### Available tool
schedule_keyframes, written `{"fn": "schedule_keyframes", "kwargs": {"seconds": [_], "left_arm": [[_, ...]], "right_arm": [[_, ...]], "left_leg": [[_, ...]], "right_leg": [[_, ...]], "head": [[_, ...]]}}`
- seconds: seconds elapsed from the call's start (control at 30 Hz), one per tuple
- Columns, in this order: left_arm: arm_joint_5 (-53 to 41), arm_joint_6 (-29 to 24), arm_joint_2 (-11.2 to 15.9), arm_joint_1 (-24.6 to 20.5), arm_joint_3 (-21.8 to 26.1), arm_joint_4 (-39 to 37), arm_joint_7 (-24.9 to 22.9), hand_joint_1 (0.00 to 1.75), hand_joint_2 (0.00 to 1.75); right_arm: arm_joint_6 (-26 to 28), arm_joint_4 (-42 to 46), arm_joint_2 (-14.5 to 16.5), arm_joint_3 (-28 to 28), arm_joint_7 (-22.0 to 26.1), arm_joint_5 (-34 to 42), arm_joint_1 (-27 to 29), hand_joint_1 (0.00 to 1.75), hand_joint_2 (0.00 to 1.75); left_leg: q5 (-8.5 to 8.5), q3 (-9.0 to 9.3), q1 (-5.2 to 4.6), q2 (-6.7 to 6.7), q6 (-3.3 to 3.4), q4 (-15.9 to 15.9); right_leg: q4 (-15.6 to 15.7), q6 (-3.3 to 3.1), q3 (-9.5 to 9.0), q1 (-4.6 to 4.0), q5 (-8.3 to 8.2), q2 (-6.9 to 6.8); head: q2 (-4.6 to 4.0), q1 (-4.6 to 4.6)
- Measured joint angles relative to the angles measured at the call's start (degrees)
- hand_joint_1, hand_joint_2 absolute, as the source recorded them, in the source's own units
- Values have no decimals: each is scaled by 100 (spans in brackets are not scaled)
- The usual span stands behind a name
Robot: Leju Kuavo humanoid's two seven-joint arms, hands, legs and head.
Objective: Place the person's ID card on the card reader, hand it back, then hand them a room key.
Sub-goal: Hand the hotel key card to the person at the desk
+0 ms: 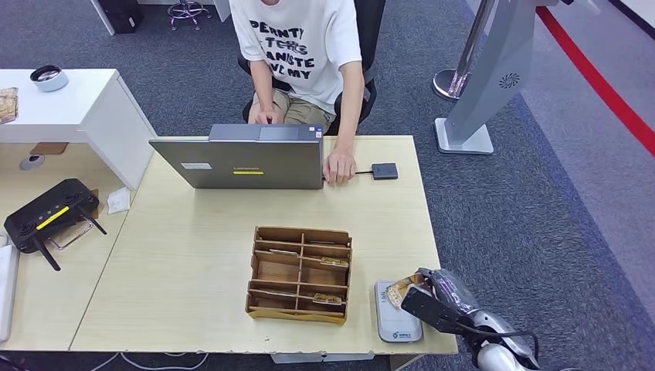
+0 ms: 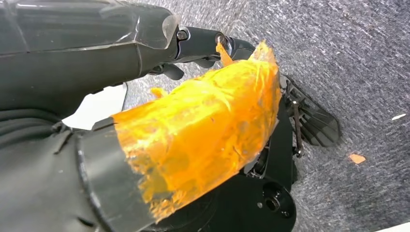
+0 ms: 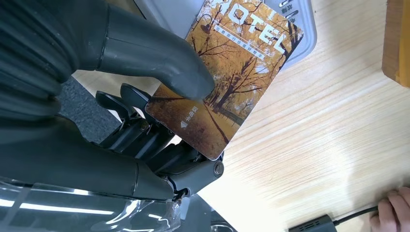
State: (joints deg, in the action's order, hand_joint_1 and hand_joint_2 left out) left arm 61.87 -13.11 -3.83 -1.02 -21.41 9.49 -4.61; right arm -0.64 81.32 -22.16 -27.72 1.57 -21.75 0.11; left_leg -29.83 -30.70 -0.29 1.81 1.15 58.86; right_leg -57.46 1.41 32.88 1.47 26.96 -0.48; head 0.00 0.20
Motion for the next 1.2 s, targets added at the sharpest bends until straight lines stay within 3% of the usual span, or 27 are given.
{"fn": "schedule_keyframes", "kwargs": {"seconds": [1.2], "left_arm": [[298,-62,-80,16,294,0,95,0,0]], "right_arm": [[122,16,-50,-107,-97,20,36,175,175]], "left_leg": [[0,25,0,3,0,0]], "right_leg": [[2,0,-25,0,0,2]], "head": [[0,-1]]}}
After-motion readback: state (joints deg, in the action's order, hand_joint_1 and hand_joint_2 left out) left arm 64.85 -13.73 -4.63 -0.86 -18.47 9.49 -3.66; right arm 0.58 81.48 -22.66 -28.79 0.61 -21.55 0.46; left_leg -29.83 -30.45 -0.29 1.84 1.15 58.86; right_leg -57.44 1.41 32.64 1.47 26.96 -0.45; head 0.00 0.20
